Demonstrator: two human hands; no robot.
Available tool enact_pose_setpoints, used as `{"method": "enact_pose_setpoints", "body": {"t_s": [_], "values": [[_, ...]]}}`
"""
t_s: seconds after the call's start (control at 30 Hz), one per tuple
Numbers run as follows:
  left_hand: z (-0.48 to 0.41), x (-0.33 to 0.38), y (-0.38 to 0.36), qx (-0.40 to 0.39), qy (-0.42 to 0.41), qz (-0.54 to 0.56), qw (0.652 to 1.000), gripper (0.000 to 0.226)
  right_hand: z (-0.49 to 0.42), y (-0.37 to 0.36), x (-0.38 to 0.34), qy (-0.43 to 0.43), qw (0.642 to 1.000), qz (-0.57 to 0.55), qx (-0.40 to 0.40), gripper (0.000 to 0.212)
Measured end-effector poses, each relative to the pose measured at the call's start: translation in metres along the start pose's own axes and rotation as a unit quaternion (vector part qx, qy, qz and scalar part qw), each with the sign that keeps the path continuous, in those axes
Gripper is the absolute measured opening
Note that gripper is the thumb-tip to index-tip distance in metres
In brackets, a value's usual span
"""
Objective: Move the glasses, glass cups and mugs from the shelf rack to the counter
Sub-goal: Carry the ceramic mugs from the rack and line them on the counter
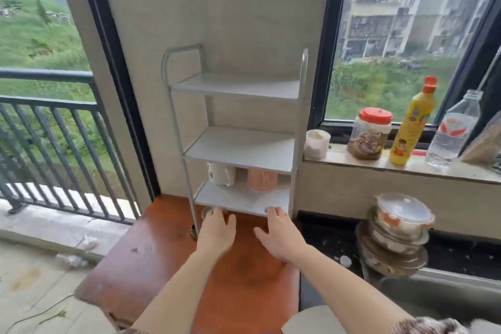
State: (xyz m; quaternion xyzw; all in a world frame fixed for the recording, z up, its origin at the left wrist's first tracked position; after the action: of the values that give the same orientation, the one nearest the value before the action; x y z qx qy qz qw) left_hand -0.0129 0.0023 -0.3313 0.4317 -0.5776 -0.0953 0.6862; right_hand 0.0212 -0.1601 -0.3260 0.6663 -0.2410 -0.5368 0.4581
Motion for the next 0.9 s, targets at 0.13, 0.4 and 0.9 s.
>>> {"method": "enact_pose_setpoints", "body": {"t_s": [0.13, 0.4, 0.9], "values": [[-0.059, -0.005, -0.003, -0.032, 0.014, 0.067, 0.997, 0.040, -0.042, -0.010, -0.005, -0.084, 0.992, -0.094, 0.017, 0.072], [-0.125, -0.008, -0.036, -0.090, 0.126, 0.306, 0.939, 0.034, -0.099, -0.007, 0.007, -0.211, 0.920, -0.310, 0.117, 0.043], [-0.156, -0.006, -0.048, -0.083, 0.061, 0.332, 0.938, 0.038, -0.127, -0.014, 0.026, -0.286, 0.823, -0.465, 0.156, 0.023]]}}
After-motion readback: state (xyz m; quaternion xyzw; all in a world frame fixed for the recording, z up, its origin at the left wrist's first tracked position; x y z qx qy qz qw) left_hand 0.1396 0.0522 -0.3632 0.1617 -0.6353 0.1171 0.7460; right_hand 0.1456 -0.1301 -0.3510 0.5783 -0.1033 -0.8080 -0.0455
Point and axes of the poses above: each hand's wrist, its own z-axis away from the middle knuckle, its own y-axis out of the back of the hand, x = y × z, the point moved 8 cm from there along -z, towards the middle knuckle, and after that the axes turned 3 degrees about x, right-handed, at the moved point
